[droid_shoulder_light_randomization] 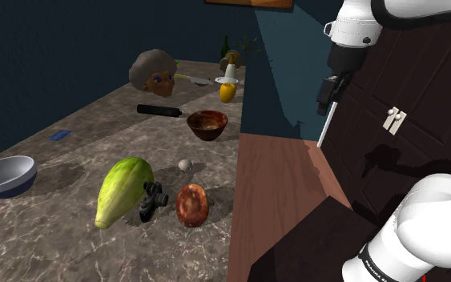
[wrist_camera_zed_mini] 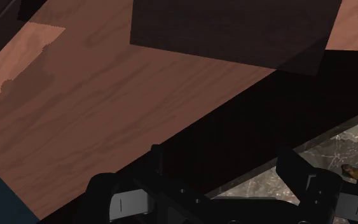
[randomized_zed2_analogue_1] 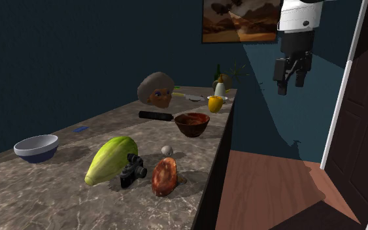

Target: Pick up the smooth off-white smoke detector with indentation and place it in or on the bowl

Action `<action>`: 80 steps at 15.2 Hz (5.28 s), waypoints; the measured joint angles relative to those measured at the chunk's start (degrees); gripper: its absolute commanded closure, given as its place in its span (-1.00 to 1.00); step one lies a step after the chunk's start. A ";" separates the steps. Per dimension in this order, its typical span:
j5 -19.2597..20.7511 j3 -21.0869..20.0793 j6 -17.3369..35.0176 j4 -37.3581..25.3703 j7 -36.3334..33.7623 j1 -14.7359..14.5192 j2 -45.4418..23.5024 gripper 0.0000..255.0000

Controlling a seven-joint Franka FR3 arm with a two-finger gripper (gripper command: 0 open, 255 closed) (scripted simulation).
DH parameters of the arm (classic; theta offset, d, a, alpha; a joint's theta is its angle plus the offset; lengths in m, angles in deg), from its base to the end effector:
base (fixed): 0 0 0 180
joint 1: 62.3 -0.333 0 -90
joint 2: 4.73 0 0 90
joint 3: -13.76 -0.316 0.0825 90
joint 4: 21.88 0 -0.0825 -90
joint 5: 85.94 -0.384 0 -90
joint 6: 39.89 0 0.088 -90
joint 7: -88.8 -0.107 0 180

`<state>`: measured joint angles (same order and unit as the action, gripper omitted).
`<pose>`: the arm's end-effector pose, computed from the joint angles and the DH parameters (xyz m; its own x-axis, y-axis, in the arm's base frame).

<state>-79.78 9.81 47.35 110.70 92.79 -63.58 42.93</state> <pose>0.2888 0.0226 0.6202 0.9906 0.1340 0.0287 0.1278 -0.9788 0.1598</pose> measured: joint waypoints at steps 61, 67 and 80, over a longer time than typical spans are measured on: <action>8.39 -14.61 42.34 -27.10 -23.24 -8.92 -69.07 1.00; 7.73 -14.89 40.50 -27.96 -22.68 -8.74 -67.99 1.00; 5.32 -15.79 32.17 -32.51 -20.65 -8.26 -63.86 1.00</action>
<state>-74.46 -5.98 79.53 78.19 72.14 -71.84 -20.93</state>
